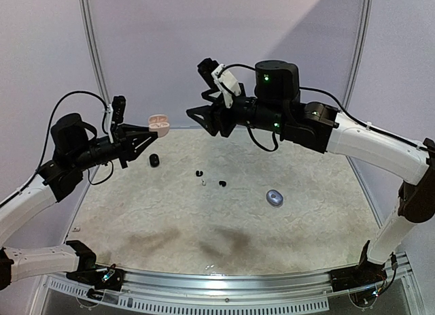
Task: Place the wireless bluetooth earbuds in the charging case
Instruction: Pass from the left arm to the right
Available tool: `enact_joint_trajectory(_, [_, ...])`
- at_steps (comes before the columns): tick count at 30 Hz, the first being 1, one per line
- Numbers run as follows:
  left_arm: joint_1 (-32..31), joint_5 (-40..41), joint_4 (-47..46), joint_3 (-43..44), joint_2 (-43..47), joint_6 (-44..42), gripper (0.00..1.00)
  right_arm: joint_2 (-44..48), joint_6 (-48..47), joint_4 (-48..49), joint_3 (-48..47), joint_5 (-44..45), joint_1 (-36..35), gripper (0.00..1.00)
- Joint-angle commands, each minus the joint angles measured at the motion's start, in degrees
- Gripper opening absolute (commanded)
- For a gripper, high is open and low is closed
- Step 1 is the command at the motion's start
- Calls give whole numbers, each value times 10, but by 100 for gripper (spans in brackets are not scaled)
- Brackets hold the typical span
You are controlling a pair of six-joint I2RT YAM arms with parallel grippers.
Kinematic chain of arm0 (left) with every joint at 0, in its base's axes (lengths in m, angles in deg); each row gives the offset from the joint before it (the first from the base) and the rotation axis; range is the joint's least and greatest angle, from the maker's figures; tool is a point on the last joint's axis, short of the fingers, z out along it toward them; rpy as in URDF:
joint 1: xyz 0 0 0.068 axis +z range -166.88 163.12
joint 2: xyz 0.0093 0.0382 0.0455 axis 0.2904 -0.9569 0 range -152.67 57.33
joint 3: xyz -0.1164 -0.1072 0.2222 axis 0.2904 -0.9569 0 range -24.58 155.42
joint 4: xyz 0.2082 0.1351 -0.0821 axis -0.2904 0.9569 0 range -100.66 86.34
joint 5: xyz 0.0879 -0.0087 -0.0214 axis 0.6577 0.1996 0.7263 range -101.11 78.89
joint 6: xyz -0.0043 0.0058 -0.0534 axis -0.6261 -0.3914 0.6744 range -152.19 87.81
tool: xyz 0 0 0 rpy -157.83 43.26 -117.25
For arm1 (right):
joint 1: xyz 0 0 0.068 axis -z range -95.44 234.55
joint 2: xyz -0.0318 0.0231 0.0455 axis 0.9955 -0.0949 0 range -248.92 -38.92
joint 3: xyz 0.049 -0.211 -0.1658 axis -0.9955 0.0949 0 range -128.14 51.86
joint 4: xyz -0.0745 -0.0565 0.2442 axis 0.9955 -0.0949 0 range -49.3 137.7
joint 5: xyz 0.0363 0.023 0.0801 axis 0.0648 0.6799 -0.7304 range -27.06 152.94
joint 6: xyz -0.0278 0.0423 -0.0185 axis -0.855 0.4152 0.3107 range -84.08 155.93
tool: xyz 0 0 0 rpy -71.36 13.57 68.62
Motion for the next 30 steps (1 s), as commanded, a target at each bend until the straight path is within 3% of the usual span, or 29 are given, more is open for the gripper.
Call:
enact_joint_trajectory(1, [7, -79, -51, -5, 8, 8, 0, 2, 75, 13, 20, -193, 22, 67])
enact_joint_trajectory(7, [7, -130, -118, 2, 6, 59, 0, -32, 75, 50, 12, -274, 22, 67])
enact_joint_trajectory(16, [6, -143, -161, 12, 2, 72, 0, -95, 136, 120, -26, -359, 22, 56])
enact_joint_trajectory(24, [3, -145, -174, 12, -3, 83, 0, -110, 161, 173, -32, -380, 19, 51])
enact_joint_trajectory(30, [2, -147, -174, 12, -5, 85, 0, -127, 164, 167, -55, -391, 18, 41])
